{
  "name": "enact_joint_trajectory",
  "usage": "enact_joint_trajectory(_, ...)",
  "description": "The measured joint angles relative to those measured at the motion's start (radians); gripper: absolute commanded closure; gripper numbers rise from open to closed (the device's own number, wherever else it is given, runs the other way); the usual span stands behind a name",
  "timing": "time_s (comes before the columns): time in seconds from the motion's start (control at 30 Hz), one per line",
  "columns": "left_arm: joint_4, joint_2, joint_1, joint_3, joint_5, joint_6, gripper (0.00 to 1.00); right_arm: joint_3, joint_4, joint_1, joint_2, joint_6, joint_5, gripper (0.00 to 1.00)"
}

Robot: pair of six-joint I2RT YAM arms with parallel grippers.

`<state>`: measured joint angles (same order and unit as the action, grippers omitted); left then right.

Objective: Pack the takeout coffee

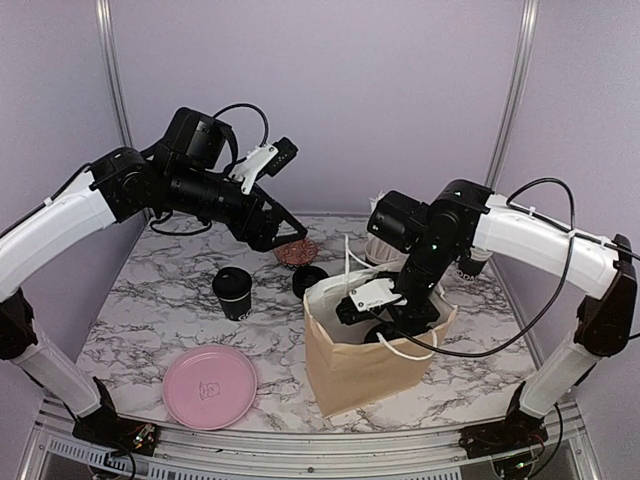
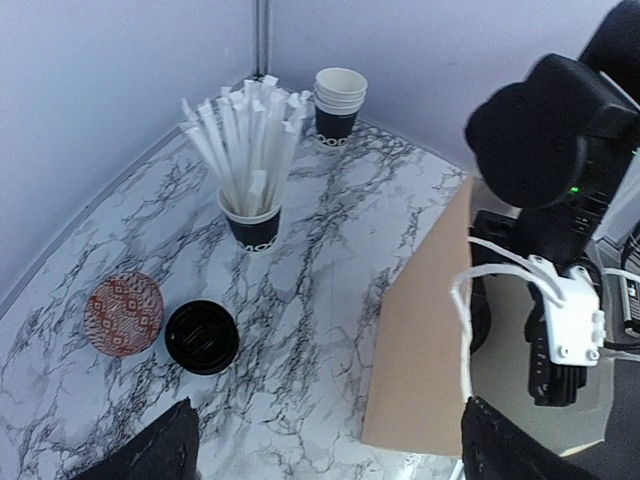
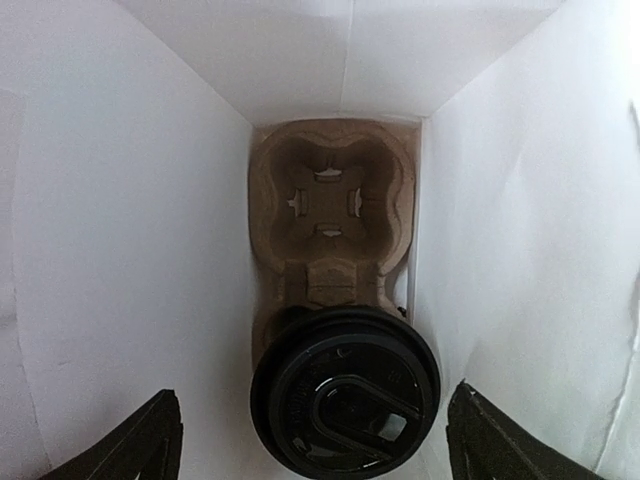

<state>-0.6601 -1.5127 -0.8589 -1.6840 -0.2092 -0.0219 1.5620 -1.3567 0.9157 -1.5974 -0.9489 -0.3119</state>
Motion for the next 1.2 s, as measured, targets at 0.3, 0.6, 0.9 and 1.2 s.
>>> enact_joint_trajectory(0.3,-0.035,-0.070,-0.105,-0.039,-0.029,-0.004,0.10,0.059,-0.006,-0.005,0.060,-0.029,-0.021,0.13)
enact_joint_trajectory(0.6,-0.055,-0.229,-0.162,-0.180,-0.058,-0.005,0.19,0.111,-0.006,-0.018,0.108,-0.047,-0.044,0.17)
enact_joint_trajectory(0.9,-0.080,-0.324,-0.169,-0.251,-0.077,-0.020,0.49,0.171,-0.007,-0.108,0.138,-0.065,-0.045,0.21)
enact_joint_trajectory(1.2,-0.136,-0.385,-0.169,-0.298,-0.137,-0.054,0.84,0.239,-0.007,-0.335,0.203,-0.095,-0.062,0.26)
